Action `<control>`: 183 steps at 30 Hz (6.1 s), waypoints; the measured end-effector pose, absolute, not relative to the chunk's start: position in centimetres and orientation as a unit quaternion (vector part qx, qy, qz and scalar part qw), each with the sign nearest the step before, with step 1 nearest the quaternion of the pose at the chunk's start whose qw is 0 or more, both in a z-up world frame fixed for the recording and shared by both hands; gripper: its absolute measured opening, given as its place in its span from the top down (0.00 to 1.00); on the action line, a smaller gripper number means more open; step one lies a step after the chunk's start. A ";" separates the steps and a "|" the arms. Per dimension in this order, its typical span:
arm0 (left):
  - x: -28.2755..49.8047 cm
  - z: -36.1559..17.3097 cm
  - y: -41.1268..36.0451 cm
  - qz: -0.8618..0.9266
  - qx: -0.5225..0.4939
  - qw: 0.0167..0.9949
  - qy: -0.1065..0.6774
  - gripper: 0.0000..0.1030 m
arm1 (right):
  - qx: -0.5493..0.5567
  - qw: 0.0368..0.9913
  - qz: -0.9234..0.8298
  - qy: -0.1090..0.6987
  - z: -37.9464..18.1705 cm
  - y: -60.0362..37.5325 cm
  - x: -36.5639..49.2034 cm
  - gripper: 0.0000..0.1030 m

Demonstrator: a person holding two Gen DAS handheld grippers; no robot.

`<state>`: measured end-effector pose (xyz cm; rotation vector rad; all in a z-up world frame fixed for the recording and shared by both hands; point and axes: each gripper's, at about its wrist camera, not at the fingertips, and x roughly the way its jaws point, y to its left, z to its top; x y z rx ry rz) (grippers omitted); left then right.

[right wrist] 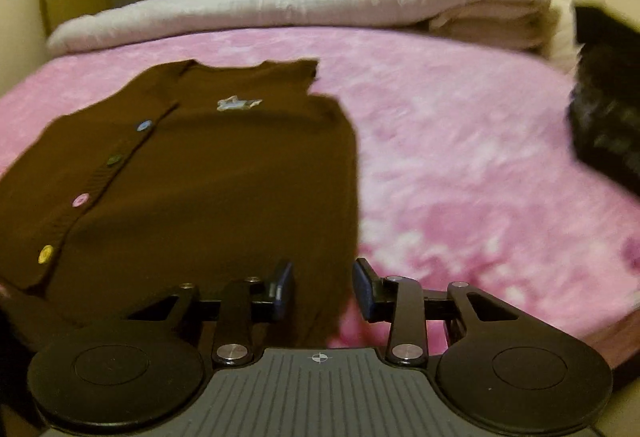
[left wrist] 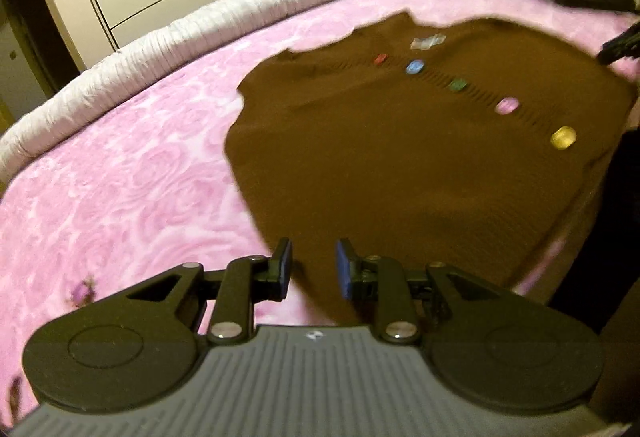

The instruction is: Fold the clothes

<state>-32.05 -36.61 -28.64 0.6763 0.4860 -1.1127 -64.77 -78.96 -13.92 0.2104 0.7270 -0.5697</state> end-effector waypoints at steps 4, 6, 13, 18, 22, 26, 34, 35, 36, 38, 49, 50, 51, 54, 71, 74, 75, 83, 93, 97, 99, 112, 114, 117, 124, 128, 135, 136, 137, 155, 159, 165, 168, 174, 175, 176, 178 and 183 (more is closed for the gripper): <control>-33.9 -29.7 -36.2 -0.529 0.292 0.757 0.248 0.80 | 0.135 0.907 -0.223 0.330 -13.7 -77.0 -64.6 0.64; -34.7 -30.3 -36.0 -0.524 0.289 0.764 0.241 0.81 | 0.127 0.902 -0.211 0.356 -14.9 -75.9 -63.9 0.64; -34.8 -29.0 -34.6 -0.511 0.275 0.775 0.250 0.80 | 0.149 0.894 -0.231 0.353 -15.0 -74.5 -65.2 0.64; -34.7 -28.2 -33.6 -0.492 0.277 0.788 0.246 0.80 | 0.144 0.904 -0.229 0.331 -12.9 -73.3 -64.9 0.60; -34.7 -27.2 -33.4 -0.465 0.259 0.805 0.262 0.67 | 0.149 0.903 -0.225 0.334 -12.0 -72.4 -63.4 0.43; -35.1 -26.3 -33.7 -0.449 0.241 0.817 0.271 0.50 | 0.161 0.902 -0.216 0.336 -11.5 -71.3 -62.4 0.26; -37.2 -25.4 -34.4 -0.473 0.223 0.809 0.270 0.42 | 0.176 0.902 -0.218 0.328 -10.4 -69.9 -62.1 0.22; -37.4 -25.5 -34.5 -0.474 0.223 0.808 0.270 0.42 | 0.176 0.902 -0.217 0.329 -10.3 -69.7 -62.1 0.22; -37.6 -25.6 -34.6 -0.473 0.223 0.808 0.272 0.42 | 0.175 0.901 -0.218 0.333 -10.3 -69.6 -62.2 0.22; -37.9 -26.0 -34.9 -0.474 0.222 0.806 0.277 0.42 | 0.172 0.898 -0.220 0.340 -10.4 -69.5 -62.3 0.22; -37.0 -25.1 -36.8 -0.495 0.246 0.794 0.253 0.42 | 0.174 0.907 -0.196 0.330 -9.8 -69.8 -60.9 0.21; -36.2 -24.8 -37.3 -0.493 0.249 0.797 0.246 0.42 | 0.171 0.910 -0.189 0.327 -9.5 -70.0 -60.3 0.21; -35.4 -24.4 -37.8 -0.491 0.252 0.799 0.239 0.42 | 0.160 0.915 -0.185 0.322 -9.2 -70.4 -59.4 0.21; -32.3 -23.7 -39.6 -0.488 0.250 0.805 0.226 0.42 | 0.134 0.926 -0.168 0.309 -8.2 -72.3 -55.5 0.21; -16.7 -27.9 -57.3 -0.538 0.302 0.767 0.178 0.47 | 0.175 0.921 -0.026 0.346 -14.7 -88.0 -23.7 0.58; -15.7 -29.2 -58.6 -0.545 0.302 0.761 0.181 0.47 | 0.191 0.912 -0.019 0.363 -16.4 -89.4 -20.3 0.58; -15.5 -29.7 -58.8 -0.547 0.303 0.759 0.182 0.47 | 0.197 0.908 -0.017 0.369 -17.0 -89.9 -19.2 0.58; -14.9 -31.5 -59.7 -0.559 0.304 0.748 0.186 0.47 | 0.211 0.907 0.011 0.364 -19.1 -90.3 -16.6 1.00; -14.6 -32.0 -63.2 -0.582 0.327 0.718 0.196 0.47 | 0.112 0.922 -0.049 0.368 -17.2 -91.4 -16.1 0.99; -14.4 -31.8 -63.0 -0.578 0.325 0.722 0.200 0.46 | 0.134 0.922 -0.061 0.357 -16.8 -91.6 -18.2 0.93; -14.4 -31.3 -62.3 -0.572 0.318 0.729 0.200 0.46 | 0.146 0.926 -0.050 0.344 -15.9 -91.3 -20.2 0.83; -23.3 -26.5 -51.8 -0.535 0.271 0.767 0.230 0.41 | 0.187 0.916 -0.113 0.338 -11.3 -82.1 -40.2 0.19; -25.3 -25.7 -49.4 -0.526 0.255 0.777 0.233 0.37 | 0.178 0.920 -0.126 0.326 -10.5 -79.9 -43.9 0.19; -28.3 -25.1 -45.7 -0.514 0.232 0.789 0.244 0.33 | 0.178 0.921 -0.134 0.319 -9.9 -76.4 -49.1 0.18; -33.8 -25.0 -38.5 -0.474 0.209 0.812 0.270 0.16 | 0.199 0.904 -0.179 0.333 -10.3 -72.1 -59.3 0.15; -36.4 -24.8 -36.0 -0.462 0.210 0.817 0.275 0.16 | 0.169 0.894 -0.229 0.347 -10.2 -70.7 -62.9 0.12; -39.1 -25.1 -34.9 -0.476 0.218 0.805 0.280 0.16 | 0.157 0.884 -0.254 0.360 -10.7 -69.0 -65.1 0.11; -39.4 -25.0 -34.9 -0.478 0.218 0.804 0.278 0.16 | 0.156 0.884 -0.255 0.361 -10.7 -68.9 -65.1 0.11; -39.6 -24.9 -34.9 -0.480 0.219 0.804 0.275 0.16 | 0.157 0.884 -0.253 0.361 -10.8 -68.7 -65.0 0.11; -40.3 -25.4 -36.1 -0.488 0.238 0.793 0.276 0.16 | 0.183 0.875 -0.244 0.375 -12.1 -69.0 -64.6 0.11; -40.2 -25.5 -36.2 -0.487 0.239 0.793 0.277 0.16 | 0.182 0.875 -0.244 0.377 -12.2 -69.0 -64.4 0.11; -39.6 -25.6 -36.1 -0.484 0.238 0.795 0.277 0.16 | 0.173 0.882 -0.242 0.367 -12.0 -68.8 -64.1 0.11; -38.7 -25.5 -35.5 -0.481 0.242 0.797 0.274 0.16 | 0.158 0.893 -0.231 0.351 -11.6 -68.3 -63.6 0.11; -35.3 -24.8 -32.8 -0.449 0.285 0.811 0.243 0.16 | 0.081 0.927 -0.158 0.331 -10.5 -64.8 -59.6 0.11; -34.5 -24.6 -32.2 -0.440 0.289 0.815 0.241 0.16 | 0.066 0.931 -0.142 0.331 -10.5 -64.1 -58.7 0.11; -33.8 -24.5 -31.6 -0.431 0.292 0.820 0.239 0.16 | 0.051 0.934 -0.127 0.330 -10.5 -63.1 -57.8 0.12; -32.4 -24.2 -30.3 -0.414 0.293 0.828 0.237 0.16 | 0.026 0.940 -0.088 0.327 -10.6 -61.1 -55.9 0.16; -29.8 -24.0 -27.2 -0.384 0.274 0.846 0.246 0.16 | -0.024 0.941 0.018 0.336 -12.4 -55.7 -51.5 0.49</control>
